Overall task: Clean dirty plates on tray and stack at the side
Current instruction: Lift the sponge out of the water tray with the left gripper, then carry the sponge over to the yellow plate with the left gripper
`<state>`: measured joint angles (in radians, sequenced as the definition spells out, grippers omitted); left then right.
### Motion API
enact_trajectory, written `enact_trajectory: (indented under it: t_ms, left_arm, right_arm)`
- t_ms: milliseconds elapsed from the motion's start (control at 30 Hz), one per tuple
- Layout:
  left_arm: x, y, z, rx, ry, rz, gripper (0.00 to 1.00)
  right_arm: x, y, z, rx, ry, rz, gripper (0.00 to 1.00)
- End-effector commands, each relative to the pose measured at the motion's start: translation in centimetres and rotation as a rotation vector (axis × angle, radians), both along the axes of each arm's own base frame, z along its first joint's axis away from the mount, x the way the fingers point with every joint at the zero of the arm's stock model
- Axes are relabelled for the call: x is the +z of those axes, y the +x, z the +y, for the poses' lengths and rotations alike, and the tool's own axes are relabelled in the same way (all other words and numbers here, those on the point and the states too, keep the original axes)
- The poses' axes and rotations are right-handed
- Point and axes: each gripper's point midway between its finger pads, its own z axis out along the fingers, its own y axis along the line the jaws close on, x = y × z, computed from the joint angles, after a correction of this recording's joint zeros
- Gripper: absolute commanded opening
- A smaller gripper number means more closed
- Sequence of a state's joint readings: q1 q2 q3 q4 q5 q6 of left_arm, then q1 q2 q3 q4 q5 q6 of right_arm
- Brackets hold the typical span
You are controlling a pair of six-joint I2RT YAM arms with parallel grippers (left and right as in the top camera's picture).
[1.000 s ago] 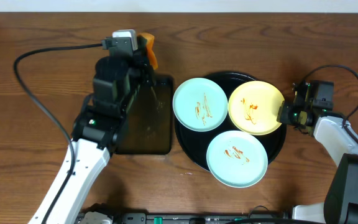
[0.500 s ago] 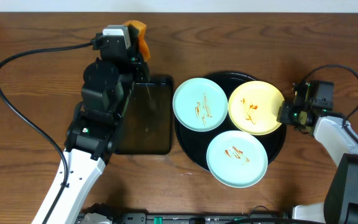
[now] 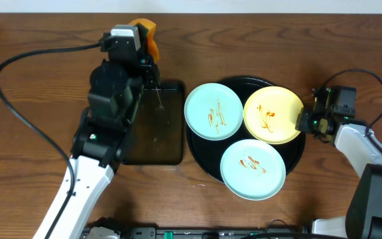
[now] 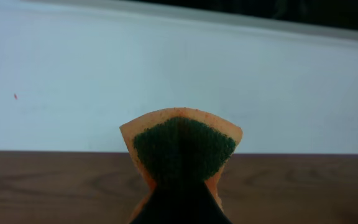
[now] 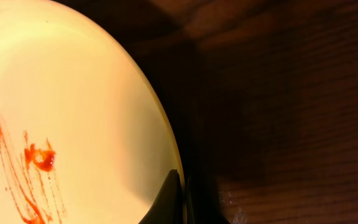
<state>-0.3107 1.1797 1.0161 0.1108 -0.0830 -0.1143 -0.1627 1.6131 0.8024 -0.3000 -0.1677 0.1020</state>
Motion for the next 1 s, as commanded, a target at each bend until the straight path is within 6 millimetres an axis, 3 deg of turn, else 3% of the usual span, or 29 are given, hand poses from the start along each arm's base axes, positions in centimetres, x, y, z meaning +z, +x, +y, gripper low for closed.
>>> enact_trajectory:
  t_ms: [0, 167, 267, 433, 533, 633, 967]
  left_arm:
    - [-1.9, 1.3, -0.1, 0.014, 0.036, 0.050, 0.07]
    - [-8.9, 2.7, -0.6, 0.014, 0.089, 0.252, 0.07]
    - [-14.6, 2.5, -0.5, 0.025, 0.114, 0.431, 0.07]
    - [-23.5, 0.1, -1.0, -0.005, 0.130, 0.747, 0.08]
    - [-27.0, -1.7, -1.4, -0.046, 0.139, 0.888, 0.08]
    - [-28.5, -2.9, -1.3, -0.052, 0.148, 0.962, 0.08]
    - [-28.8, -3.5, -1.2, -0.051, 0.154, 0.987, 0.07]
  right_arm:
    - [0.2, 0.4, -0.5, -0.009, -0.009, -0.006, 0.01]
    - [0.2, 0.4, -0.5, -0.010, -0.011, -0.005, 0.01]
    - [0.2, 0.4, -0.5, -0.010, -0.010, -0.005, 0.01]
    - [0.1, 0.3, -0.5, -0.010, -0.010, 0.000, 0.01]
    - [0.1, 0.2, -0.5, -0.010, -0.009, 0.002, 0.01]
    - [0.1, 0.2, -0.5, -0.009, -0.009, 0.002, 0.01]
    - [0.1, 0.2, -0.5, -0.009, -0.010, 0.002, 0.01]
